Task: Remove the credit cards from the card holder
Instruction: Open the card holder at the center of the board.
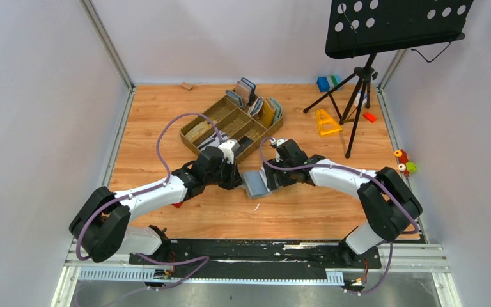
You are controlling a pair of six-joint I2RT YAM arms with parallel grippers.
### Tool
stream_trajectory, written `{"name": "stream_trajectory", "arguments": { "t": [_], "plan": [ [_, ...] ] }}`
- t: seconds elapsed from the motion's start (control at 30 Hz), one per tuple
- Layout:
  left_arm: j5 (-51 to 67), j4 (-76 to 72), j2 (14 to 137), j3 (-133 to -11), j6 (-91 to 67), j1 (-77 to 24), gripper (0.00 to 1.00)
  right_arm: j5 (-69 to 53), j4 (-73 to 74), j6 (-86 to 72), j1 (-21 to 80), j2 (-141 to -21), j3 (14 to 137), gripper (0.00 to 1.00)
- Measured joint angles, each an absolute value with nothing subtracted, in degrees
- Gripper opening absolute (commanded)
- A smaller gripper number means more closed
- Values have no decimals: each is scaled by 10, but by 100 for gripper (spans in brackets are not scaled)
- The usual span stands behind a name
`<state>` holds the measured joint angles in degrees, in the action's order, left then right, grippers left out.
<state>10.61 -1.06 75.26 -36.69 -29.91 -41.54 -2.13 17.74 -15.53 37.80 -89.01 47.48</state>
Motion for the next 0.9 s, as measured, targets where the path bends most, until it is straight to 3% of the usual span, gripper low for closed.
{"name": "stream_trajectory", "arguments": {
  "t": [0.3,0.43,0.57,0.63,0.77,0.9],
  "plan": [
    [106,-11,753,-367,-299,-415,4,-52,175,-151,352,-891,475,37],
    [106,-11,753,-367,-299,-415,4,-111,149,-155,326,-886,465,14],
    [106,-11,753,-367,-299,-415,4,-161,127,-166,308,-886,458,1],
    [106,-11,753,-367,-299,-415,5,-179,119,-170,305,-886,457,0],
    [103,-18,754,-361,-302,-415,19,-206,101,-176,301,-877,448,0],
    [102,-40,756,-339,-315,-412,48,-231,86,-187,288,-855,425,0]
  ]
}}
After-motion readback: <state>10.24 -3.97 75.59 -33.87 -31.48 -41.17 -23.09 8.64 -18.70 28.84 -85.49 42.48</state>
